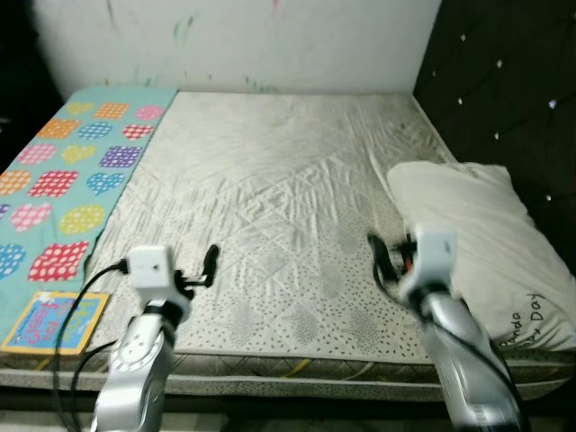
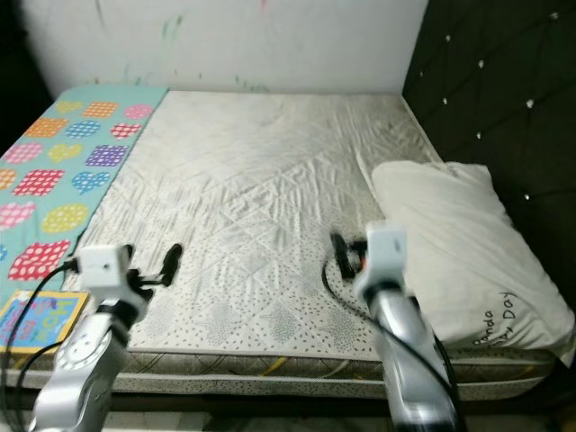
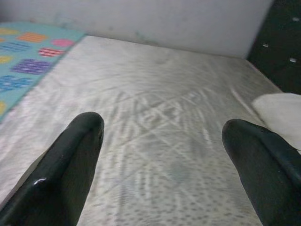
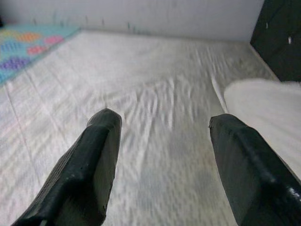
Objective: Clean up the room
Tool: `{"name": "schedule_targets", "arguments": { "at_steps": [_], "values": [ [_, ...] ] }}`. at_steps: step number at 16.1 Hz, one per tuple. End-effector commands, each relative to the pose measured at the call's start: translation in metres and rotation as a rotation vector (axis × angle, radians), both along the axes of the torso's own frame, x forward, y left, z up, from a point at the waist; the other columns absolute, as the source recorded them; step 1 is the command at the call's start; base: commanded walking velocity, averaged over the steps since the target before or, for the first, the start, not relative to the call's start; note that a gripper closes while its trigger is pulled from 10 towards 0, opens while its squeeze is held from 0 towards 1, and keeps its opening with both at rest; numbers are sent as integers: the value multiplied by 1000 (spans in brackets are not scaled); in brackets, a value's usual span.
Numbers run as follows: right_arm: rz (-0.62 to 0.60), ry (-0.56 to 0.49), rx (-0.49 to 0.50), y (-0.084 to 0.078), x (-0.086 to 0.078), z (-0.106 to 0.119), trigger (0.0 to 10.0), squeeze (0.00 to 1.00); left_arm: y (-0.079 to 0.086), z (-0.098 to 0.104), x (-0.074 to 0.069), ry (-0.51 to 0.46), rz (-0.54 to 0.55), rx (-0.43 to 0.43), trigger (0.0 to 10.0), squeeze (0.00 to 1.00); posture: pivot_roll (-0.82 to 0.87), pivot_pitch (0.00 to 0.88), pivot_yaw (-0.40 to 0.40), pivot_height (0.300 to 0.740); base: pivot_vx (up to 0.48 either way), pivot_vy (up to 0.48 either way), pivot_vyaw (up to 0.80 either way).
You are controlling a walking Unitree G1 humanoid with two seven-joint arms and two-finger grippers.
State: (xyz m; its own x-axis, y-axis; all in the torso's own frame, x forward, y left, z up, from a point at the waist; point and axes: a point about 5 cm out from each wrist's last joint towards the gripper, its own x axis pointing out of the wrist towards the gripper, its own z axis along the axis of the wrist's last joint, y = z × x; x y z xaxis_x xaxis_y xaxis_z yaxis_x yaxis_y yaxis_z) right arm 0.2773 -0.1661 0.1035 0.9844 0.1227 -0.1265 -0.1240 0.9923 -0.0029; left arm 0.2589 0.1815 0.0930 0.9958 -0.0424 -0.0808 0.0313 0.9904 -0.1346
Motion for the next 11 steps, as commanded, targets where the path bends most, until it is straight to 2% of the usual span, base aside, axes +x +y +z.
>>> {"name": "schedule_targets", "arguments": {
  "at_steps": [1,4,7,9,11],
  "values": [
    [13,-36,-2,-2,-2,12,10000,0,10,5,-5,-14,23,15,10000,0,-137,0,-12,740,0,0,0],
    [-14,-11,1,-11,-5,9,10000,0,19,-6,-15,17,39,38,10000,0,-139,0,-12,740,0,0,0],
    [-28,-28,-11,-11,-5,12,10000,0,21,-6,-12,18,37,50,10000,0,-140,0,-12,740,0,0,0],
    [-31,-25,-11,-11,-4,12,10000,0,20,-5,-11,14,33,49,10000,0,-140,0,-12,740,0,0,-503],
    [-32,-24,-6,-11,-4,13,10000,0,18,-4,-9,7,24,47,10000,0,-142,0,-11,740,0,403,-800]
  ]
}}
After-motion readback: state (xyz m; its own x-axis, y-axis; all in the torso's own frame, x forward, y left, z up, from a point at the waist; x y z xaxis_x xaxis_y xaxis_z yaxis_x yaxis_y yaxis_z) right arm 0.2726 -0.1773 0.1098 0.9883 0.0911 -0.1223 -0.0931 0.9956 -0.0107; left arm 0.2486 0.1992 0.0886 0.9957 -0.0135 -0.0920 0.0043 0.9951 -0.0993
